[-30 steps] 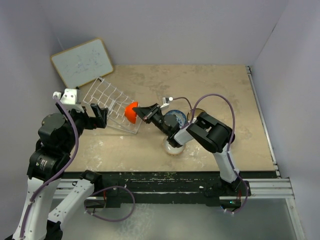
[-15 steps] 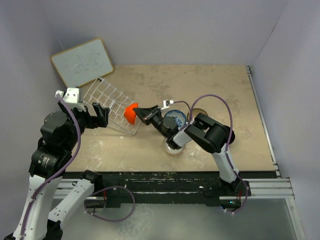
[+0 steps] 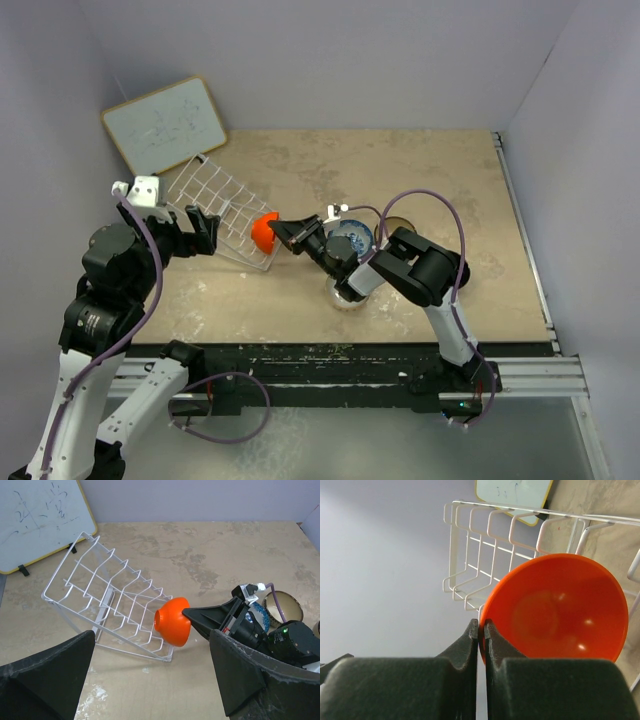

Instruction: Load the bowls into the dish rack

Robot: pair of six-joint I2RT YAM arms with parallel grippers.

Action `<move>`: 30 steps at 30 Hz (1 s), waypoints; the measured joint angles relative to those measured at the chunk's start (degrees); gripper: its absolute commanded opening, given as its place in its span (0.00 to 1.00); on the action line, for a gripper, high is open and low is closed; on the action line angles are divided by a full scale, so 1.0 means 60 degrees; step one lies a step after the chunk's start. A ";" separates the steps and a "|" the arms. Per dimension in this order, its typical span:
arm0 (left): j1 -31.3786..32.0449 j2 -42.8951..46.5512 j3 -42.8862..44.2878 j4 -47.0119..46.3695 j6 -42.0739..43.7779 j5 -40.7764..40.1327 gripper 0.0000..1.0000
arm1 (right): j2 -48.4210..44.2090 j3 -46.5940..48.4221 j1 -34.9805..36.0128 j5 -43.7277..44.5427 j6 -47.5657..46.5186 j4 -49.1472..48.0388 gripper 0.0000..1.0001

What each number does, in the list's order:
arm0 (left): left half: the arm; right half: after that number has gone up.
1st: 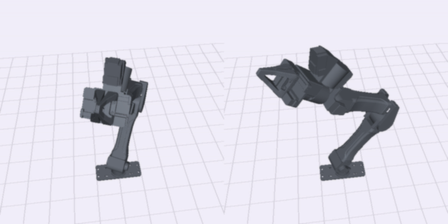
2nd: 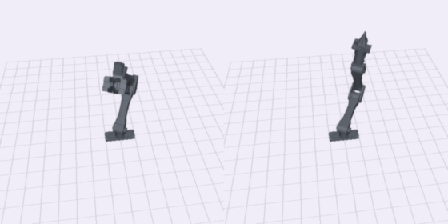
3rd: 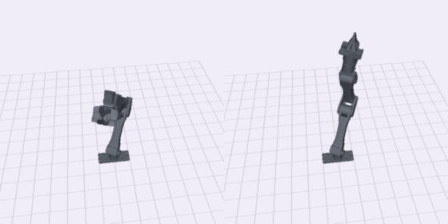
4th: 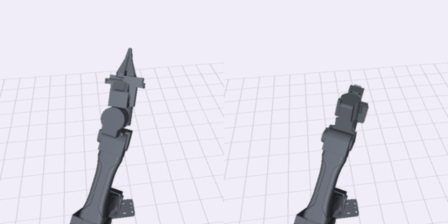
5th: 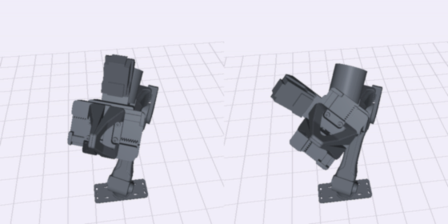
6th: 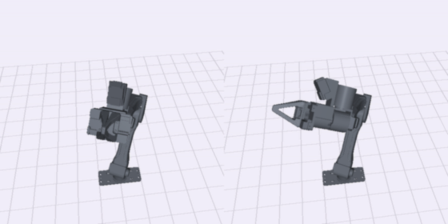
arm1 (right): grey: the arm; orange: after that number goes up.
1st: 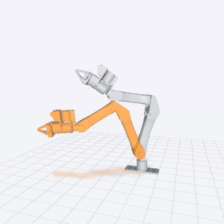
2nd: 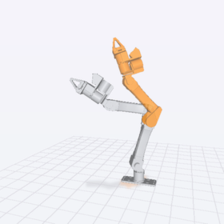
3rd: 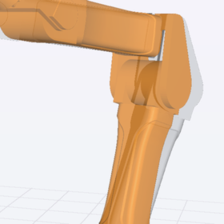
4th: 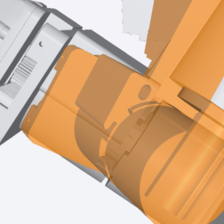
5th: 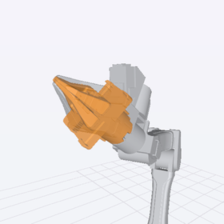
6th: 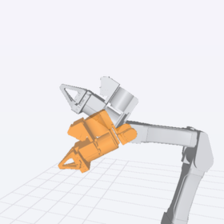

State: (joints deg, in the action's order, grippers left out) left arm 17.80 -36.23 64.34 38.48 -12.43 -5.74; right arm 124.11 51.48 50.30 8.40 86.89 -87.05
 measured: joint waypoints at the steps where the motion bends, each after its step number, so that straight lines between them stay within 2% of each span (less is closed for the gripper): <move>1: 0.0000 0.0000 -0.0011 -0.0007 0.0000 0.0000 0.99 | 0.0000 0.0000 0.0000 -0.0004 0.0000 0.0004 0.04; 2: 0.0000 0.0004 -0.0018 -0.0007 0.0000 0.0000 0.99 | 0.0000 0.0000 0.0000 -0.0007 -0.0004 0.0004 0.00; 12: 0.0000 0.0007 -0.0040 -0.0044 -0.0004 0.0080 0.99 | -0.0138 -0.0015 0.0007 0.0029 -0.0011 0.0215 0.00; 17: 0.0000 -0.0240 -0.0022 -0.0160 0.0000 0.0321 0.99 | -0.0984 -0.0069 0.0193 0.0503 -0.0168 0.0947 0.00; 22: 0.0000 -0.0543 0.0138 -0.0178 0.0000 0.0612 0.99 | -0.1716 -0.0087 0.0335 0.1005 -0.0040 0.0838 0.00; 30: 0.0000 -0.0798 0.0623 0.0007 0.0189 0.0969 0.99 | -0.0991 -0.0368 0.0729 0.1668 0.0608 0.0353 0.00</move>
State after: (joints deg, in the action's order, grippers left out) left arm 17.80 -41.01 68.07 38.52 -11.29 0.08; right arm 118.17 49.28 54.68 18.41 90.54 -84.93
